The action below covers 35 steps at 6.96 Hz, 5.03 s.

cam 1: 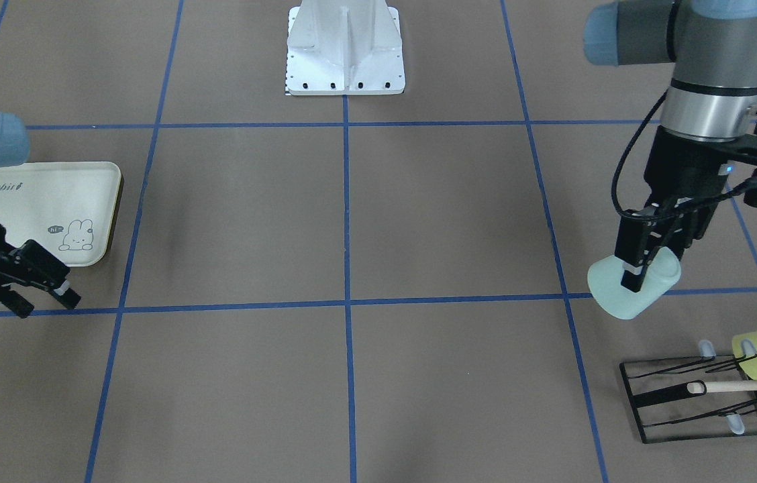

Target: Left arm grabs green cup and hands to right arm on tray

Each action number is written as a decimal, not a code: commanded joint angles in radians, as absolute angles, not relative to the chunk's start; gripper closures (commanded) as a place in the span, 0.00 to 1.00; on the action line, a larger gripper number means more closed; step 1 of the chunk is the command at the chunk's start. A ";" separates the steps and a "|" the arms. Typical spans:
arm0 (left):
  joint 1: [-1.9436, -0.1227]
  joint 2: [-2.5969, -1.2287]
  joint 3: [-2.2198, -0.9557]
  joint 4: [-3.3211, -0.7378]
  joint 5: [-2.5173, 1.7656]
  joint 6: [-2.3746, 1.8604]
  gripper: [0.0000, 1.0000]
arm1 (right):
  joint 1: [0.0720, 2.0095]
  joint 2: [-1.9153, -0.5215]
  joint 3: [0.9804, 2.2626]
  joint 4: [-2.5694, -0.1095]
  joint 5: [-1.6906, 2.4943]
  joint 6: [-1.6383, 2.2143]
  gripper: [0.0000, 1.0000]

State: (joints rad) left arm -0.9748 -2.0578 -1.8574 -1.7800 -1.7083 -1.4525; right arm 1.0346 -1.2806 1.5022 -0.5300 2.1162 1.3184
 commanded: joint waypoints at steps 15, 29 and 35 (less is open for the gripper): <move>-0.769 -2.290 -1.960 -2.097 -2.049 -2.606 0.87 | 0.675 -1.141 1.519 0.425 1.878 2.020 0.01; -0.687 -2.319 -1.894 -2.155 -2.042 -2.629 0.87 | 0.653 -1.129 1.505 0.422 1.852 2.020 0.14; -0.681 -2.321 -1.873 -2.166 -2.042 -2.629 0.87 | 0.650 -1.127 1.506 0.423 1.822 2.019 0.33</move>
State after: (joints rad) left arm -0.6812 -2.3204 -1.8780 -2.1647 -2.0417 -2.6292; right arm 0.6505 -1.1275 1.5070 0.4234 1.8233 2.0188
